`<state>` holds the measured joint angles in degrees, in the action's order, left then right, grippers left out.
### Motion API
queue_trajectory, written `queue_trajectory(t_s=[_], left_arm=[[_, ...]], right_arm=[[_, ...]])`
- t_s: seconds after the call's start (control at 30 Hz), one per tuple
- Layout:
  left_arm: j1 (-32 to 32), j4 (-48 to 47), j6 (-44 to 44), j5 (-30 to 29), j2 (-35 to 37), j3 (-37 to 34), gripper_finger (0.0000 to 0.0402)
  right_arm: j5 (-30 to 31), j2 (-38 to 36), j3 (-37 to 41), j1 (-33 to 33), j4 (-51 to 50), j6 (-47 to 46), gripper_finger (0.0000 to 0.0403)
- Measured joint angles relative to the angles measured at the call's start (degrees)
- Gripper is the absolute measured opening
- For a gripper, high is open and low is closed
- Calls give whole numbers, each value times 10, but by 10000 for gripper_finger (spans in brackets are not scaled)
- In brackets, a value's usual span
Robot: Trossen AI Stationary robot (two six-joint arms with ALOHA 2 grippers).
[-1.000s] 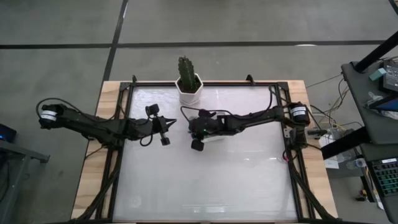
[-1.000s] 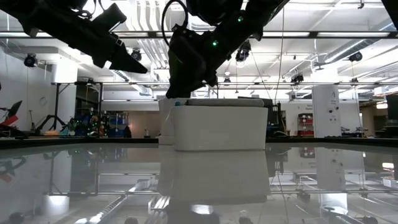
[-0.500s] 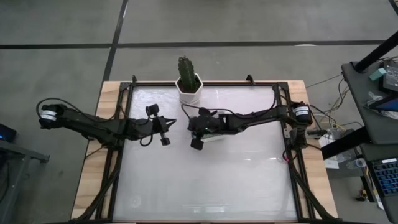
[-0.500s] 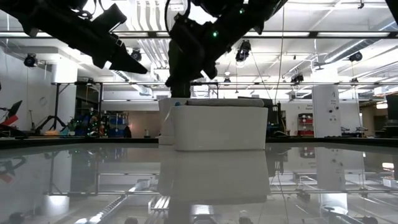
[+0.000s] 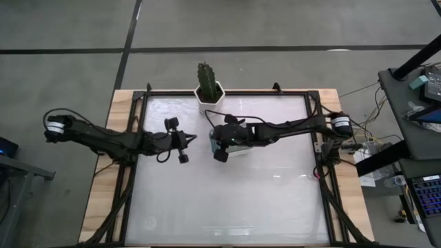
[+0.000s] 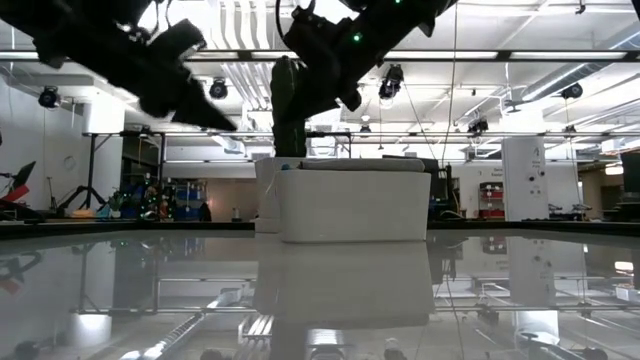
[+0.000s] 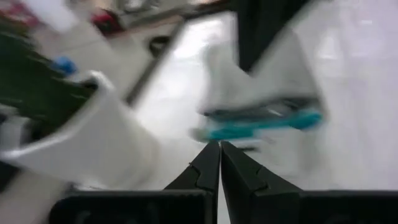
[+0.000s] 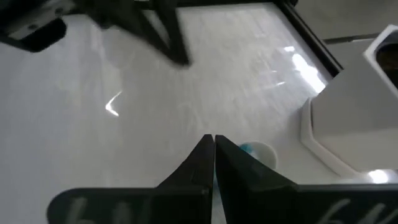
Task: Fold microfiber towels
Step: Adjust the white tag
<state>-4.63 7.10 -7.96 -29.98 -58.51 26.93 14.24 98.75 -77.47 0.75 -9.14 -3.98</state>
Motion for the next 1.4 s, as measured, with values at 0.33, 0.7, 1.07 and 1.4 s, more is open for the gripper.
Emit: queue_trajectory(t_s=[0.33,0.7,1.07,1.4], left_arm=[[-13,133,158,159,-158,-48,6],[-35,150,136,38,-249,-10,188],[-74,206,132,-90,-336,17,260],[-74,223,132,-128,-365,35,225]], right_arm=[[-7,-8,0,-10,-36,-4,8],[-7,-8,2,-10,-43,-1,8],[-7,-8,6,-10,-40,2,8],[-7,-8,9,-10,-40,0,8]])
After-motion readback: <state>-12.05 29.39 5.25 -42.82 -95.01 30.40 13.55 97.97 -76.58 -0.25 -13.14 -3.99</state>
